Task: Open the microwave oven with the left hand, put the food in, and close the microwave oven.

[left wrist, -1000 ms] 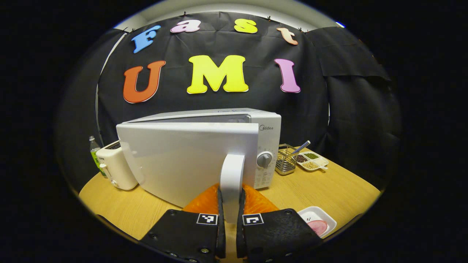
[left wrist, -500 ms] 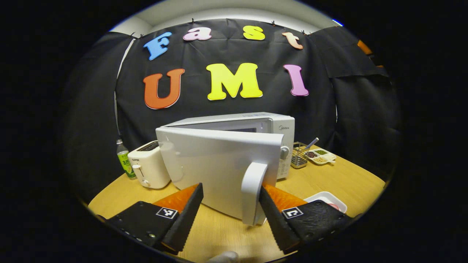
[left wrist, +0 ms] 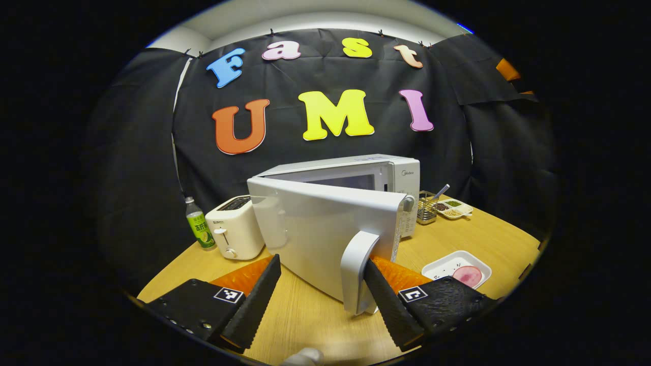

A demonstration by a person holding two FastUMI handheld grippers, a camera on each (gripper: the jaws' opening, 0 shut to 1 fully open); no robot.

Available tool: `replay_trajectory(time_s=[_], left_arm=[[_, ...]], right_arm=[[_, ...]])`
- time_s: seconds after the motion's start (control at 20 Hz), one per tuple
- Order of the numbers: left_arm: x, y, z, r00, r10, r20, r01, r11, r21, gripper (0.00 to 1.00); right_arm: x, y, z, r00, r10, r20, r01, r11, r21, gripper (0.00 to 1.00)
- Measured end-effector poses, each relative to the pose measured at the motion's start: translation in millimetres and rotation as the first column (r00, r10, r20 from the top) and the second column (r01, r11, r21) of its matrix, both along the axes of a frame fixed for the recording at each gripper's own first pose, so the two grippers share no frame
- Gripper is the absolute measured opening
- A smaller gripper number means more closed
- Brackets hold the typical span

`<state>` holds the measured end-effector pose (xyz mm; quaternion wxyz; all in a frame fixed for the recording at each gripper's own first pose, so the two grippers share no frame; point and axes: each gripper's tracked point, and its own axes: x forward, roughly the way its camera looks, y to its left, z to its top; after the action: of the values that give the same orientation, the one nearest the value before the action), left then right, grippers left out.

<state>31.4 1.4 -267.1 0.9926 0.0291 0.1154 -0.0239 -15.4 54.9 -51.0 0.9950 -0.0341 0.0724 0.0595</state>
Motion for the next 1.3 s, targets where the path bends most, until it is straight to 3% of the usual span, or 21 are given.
replay_trajectory(time_s=[0.35,0.7,1.05,1.3], left_arm=[[-39.9,74.8,-4.8,0.995,0.097,-0.018,-0.097,0.995,0.005,0.95],[-63.4,141.7,-11.4,0.985,0.169,-0.037,-0.168,0.985,0.026,0.95],[-81.5,198.4,-8.6,0.962,0.27,-0.041,-0.268,0.962,0.051,0.95],[-95.4,196.8,9.9,0.96,0.279,-0.031,-0.278,0.96,0.042,0.94]], right_arm=[[-12.5,33.7,-9.9,0.998,0.053,-0.013,-0.053,0.999,0.002,1.0],[-13.2,41.0,-39.0,0.997,0.062,-0.052,-0.063,0.998,-0.003,1.0],[-0.2,19.0,-80.6,0.991,0.031,-0.127,-0.032,0.999,-0.006,1.0],[19.6,-11.9,-131.8,0.976,0.005,-0.218,-0.011,1.0,-0.029,1.0]])
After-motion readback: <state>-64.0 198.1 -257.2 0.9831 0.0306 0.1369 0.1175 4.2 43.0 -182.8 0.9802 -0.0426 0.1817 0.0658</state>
